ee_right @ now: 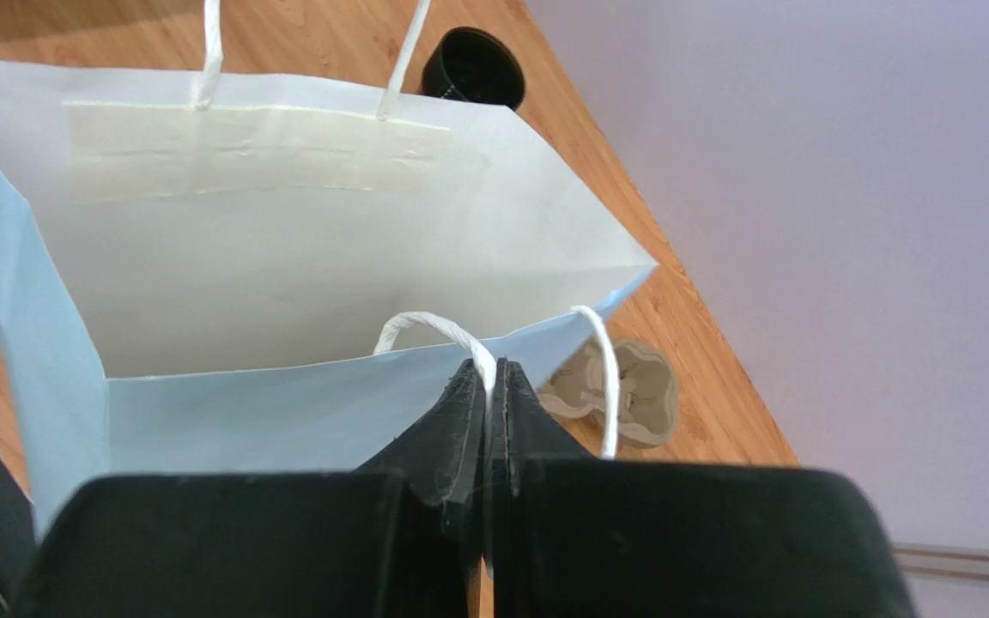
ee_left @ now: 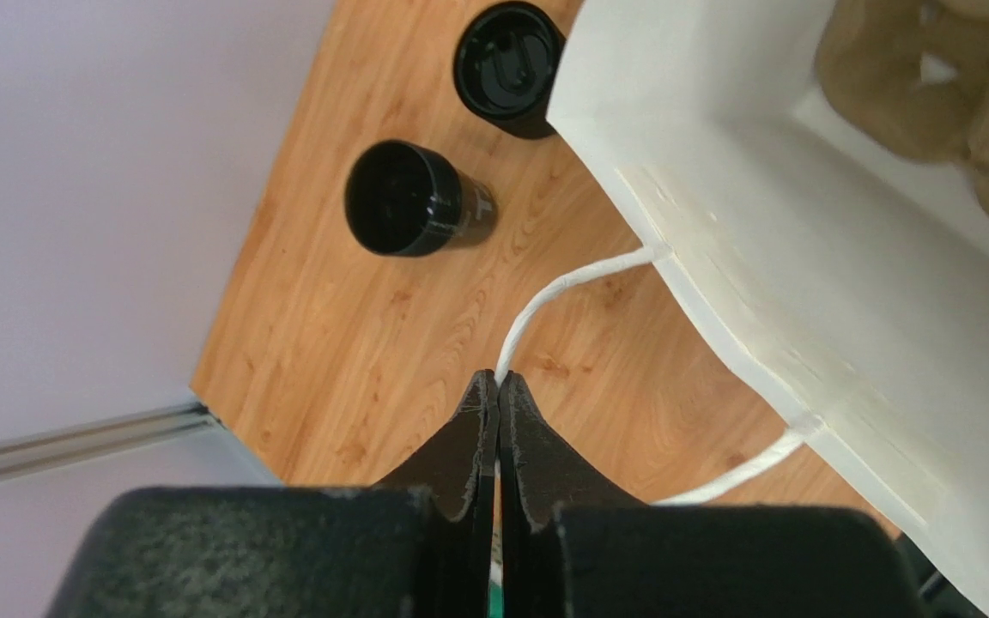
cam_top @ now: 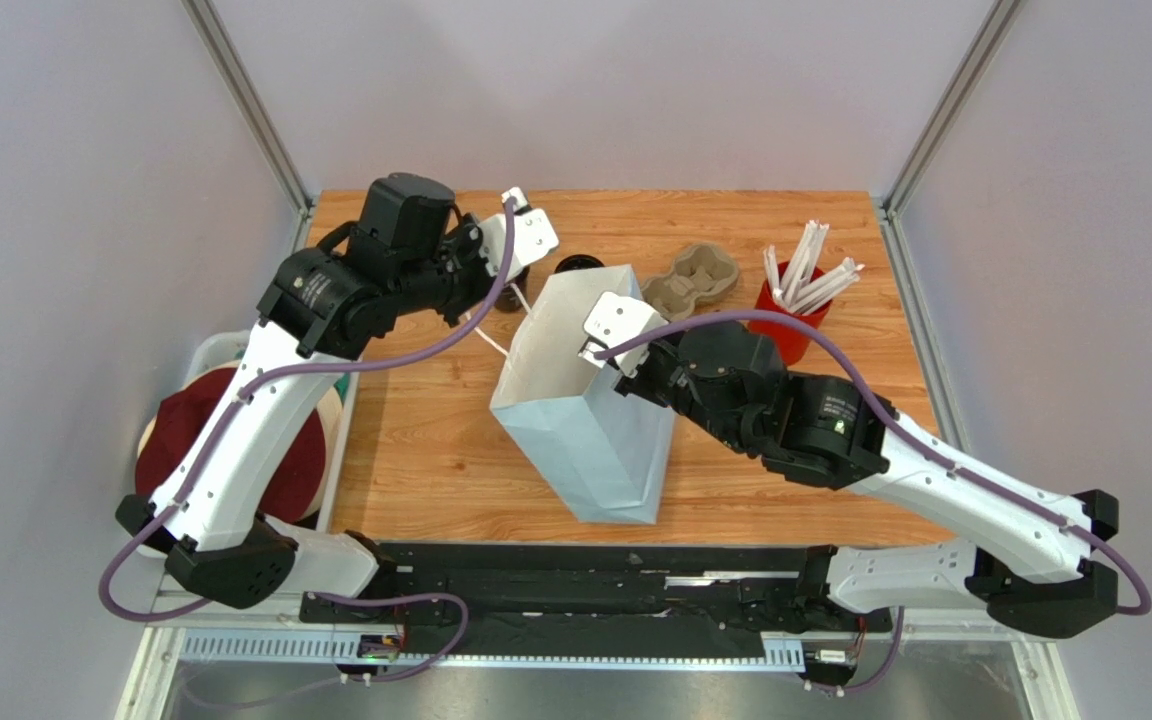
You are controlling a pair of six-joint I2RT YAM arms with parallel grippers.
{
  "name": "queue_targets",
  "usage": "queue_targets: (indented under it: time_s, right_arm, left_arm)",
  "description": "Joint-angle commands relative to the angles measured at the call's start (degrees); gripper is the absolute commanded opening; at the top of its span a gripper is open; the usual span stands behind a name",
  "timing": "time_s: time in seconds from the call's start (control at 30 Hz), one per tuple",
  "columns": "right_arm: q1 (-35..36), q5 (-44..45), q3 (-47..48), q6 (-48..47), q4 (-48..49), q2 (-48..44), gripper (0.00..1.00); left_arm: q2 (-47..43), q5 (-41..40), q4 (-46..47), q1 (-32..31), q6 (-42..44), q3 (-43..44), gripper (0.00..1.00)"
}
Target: Pack the takeout coffee
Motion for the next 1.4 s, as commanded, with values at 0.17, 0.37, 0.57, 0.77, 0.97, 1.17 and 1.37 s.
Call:
queue_targets:
  time_s: [0.17, 0.37, 0.57, 0.77, 0.97, 1.17, 1.37]
  right_arm:
    - [-1.8, -3.1, 2.0, 2.0, 0.8, 2.9, 0.0]
    - [-2.1, -4.2, 1.2, 2.3, -2.6, 9.1, 0.0]
    - [-2.6, -4.1, 8.4, 2.3, -0.6, 6.1, 0.0]
    - [-2.9, -4.3, 9.6, 3.1, 1.0, 5.1, 0.0]
    - [-3.5, -6.9, 2.7, 2.8, -0.2, 8.3, 0.0]
    - [-3.6, -9.5, -2.1, 3.3, 0.3, 6.4, 0.0]
    - [-3.5, -9.5, 3.1, 2.6, -1.0, 4.8, 0.0]
  left_arm:
    - [-5.0, -0.8, 3.7, 0.1, -1.9, -7.2, 0.01]
    - [-6.8, -4.0, 4.7, 0.1, -1.5, -13.5, 0.0]
    - [-8.5, -5.6, 6.5, 0.7, -1.5, -12.3, 0.0]
    - [-9.0, -3.8, 6.2, 0.8, -2.3, -13.5, 0.0]
    - [-9.0, -4.5, 5.6, 0.8, -1.7, -16.4, 0.0]
    - [-9.5, -4.6, 5.3, 0.8, -0.5, -19.1, 0.0]
    - [-9.6, -5.9, 6.1, 0.8, -0.4, -17.4, 0.0]
